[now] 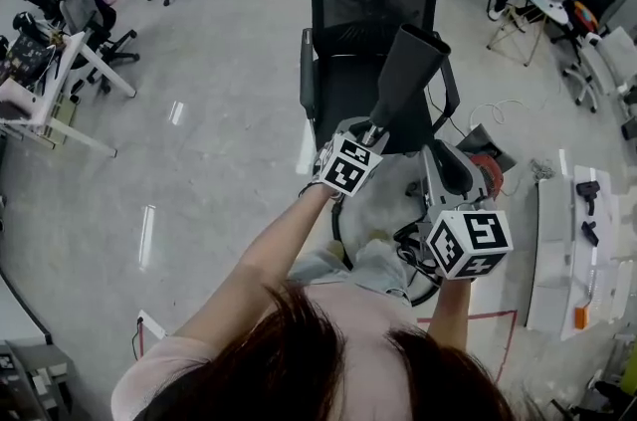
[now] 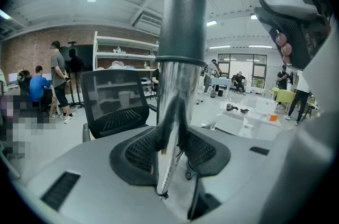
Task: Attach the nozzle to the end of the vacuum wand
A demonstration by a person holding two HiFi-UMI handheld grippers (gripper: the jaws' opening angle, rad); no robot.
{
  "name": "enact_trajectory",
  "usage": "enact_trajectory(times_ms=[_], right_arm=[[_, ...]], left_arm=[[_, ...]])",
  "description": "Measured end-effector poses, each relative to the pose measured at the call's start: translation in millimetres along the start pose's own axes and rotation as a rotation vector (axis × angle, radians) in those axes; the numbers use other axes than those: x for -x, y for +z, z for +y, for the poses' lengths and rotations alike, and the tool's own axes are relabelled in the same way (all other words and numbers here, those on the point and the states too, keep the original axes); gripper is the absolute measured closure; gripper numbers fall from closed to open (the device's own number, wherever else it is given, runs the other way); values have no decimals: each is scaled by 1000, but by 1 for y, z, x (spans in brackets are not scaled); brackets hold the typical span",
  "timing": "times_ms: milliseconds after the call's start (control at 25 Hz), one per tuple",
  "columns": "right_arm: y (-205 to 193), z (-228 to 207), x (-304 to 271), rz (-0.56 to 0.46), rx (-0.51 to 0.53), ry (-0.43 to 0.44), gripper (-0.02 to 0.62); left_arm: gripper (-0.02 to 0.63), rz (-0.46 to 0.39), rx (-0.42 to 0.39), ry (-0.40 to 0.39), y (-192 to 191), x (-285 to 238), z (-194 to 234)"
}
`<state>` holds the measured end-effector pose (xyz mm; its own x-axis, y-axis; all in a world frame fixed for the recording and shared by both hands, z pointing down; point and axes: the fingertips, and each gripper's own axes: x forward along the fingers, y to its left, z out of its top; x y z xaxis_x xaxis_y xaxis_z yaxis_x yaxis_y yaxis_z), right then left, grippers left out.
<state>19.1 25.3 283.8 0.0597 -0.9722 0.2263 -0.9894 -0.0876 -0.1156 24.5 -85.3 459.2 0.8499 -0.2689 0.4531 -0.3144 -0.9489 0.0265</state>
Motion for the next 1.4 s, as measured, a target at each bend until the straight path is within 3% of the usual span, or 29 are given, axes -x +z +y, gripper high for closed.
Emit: enact_trajectory(times_ms=[320,1400], right_arm=[[-4,-10,5,11,-7,0,525],[-11,-93,50,95,-16,198,557]], left_arm=[[446,-5,6,14,-1,-3,-4],[446,30,-2,104,12,-35,-39]])
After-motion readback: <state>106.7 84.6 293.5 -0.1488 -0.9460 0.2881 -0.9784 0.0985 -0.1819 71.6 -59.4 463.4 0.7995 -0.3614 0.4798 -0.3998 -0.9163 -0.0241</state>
